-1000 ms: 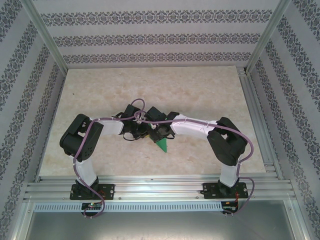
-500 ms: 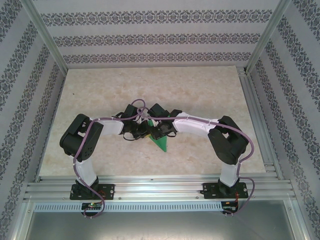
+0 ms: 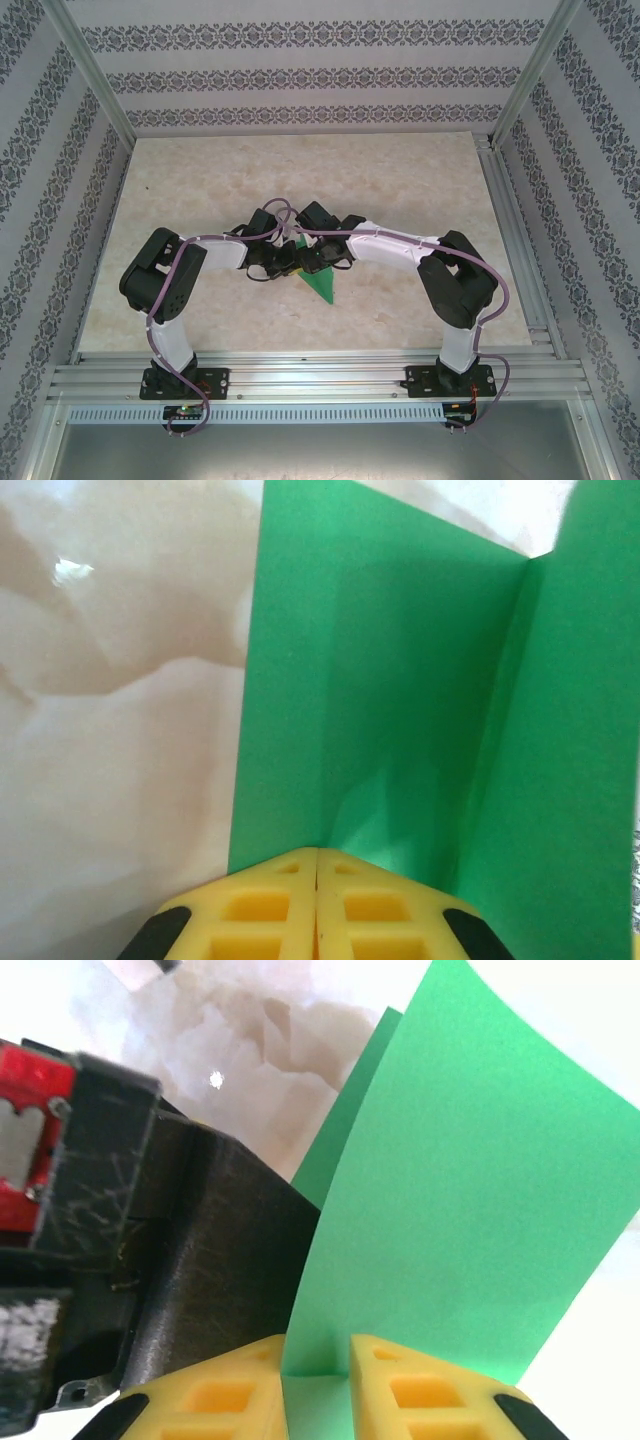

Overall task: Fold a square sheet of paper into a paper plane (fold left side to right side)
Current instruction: Fourth fold the wing at the center of the table.

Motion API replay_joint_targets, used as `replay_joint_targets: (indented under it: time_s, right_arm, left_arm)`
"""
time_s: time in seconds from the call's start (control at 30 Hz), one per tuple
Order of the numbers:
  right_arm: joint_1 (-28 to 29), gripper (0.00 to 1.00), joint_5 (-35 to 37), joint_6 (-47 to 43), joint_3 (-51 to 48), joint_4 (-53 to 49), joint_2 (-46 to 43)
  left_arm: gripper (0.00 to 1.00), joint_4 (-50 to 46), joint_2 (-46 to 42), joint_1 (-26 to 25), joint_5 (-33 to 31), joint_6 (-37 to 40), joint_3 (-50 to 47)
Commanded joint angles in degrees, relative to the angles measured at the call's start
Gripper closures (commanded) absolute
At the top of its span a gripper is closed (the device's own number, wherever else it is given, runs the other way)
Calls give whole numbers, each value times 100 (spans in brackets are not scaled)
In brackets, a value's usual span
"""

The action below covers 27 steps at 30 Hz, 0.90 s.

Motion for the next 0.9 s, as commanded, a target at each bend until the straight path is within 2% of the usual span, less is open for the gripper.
replay_joint_targets:
  time_s: [0.0,0.17,0.27,0.5,0.67,0.77,0.87]
  right_arm:
    - [-58,79,-98,65,145,86,-12]
    - [-127,91,-267,79,57,67,-95]
    - [-302,100,-758,111,-204,313,-235]
    - [-879,100,-2147,107,-799,906,-288]
    - [-1240,100,-2728,139,-1057,1263,-255]
    - [-1222,100,-3024,151,-991,1321,-201]
    - [-1165,100,-3006,126,-922,1263,-154]
  left_arm:
    - [92,-321,94,-21,-335,75,-19]
    - [92,-293,94,-20,-336,66,-30]
    - [92,-284,91,-22,-333,71,-33]
    - [92,-290,93,-20,-353,66,-54]
    - [92,-307,93,-25,-380,59,-79]
    - [92,-325,81,-25,-388,67,-67]
    - [92,-339,66,-20,-403,67,-59]
